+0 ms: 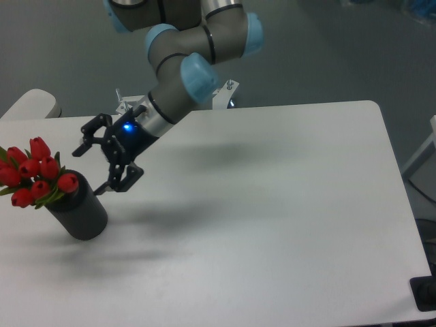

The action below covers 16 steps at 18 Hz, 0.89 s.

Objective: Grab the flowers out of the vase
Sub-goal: 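Lower the open gripper around the tulip stems above the vase rim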

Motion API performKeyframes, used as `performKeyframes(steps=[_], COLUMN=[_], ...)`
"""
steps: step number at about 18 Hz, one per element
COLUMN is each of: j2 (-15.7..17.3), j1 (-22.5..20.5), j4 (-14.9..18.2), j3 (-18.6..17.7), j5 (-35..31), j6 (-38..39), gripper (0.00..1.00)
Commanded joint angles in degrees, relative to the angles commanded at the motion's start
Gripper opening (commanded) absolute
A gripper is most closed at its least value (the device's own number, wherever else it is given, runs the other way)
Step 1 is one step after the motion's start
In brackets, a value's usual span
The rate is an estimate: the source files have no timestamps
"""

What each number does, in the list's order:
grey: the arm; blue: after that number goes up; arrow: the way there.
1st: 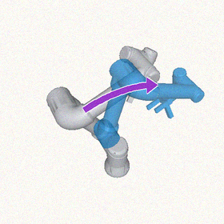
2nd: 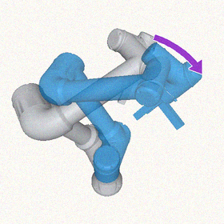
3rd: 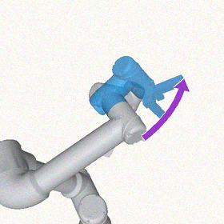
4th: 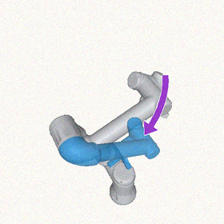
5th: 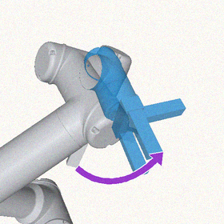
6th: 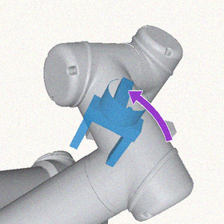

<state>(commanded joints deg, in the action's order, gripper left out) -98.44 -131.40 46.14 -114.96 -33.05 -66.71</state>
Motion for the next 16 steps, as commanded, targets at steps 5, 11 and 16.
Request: performKeyframes(steps=[5, 11, 16], j2=[-0.97, -2.64, -3.25], j1=[1.94, 4.75, 6.33], j4=[-0.09, -0.09, -0.26], j3=[1.05, 2.37, 2.73], j5=[0.00, 0.00, 0.00], j6=[3.08, 3.69, 3.69], gripper=[1.00, 1.00, 1.00])
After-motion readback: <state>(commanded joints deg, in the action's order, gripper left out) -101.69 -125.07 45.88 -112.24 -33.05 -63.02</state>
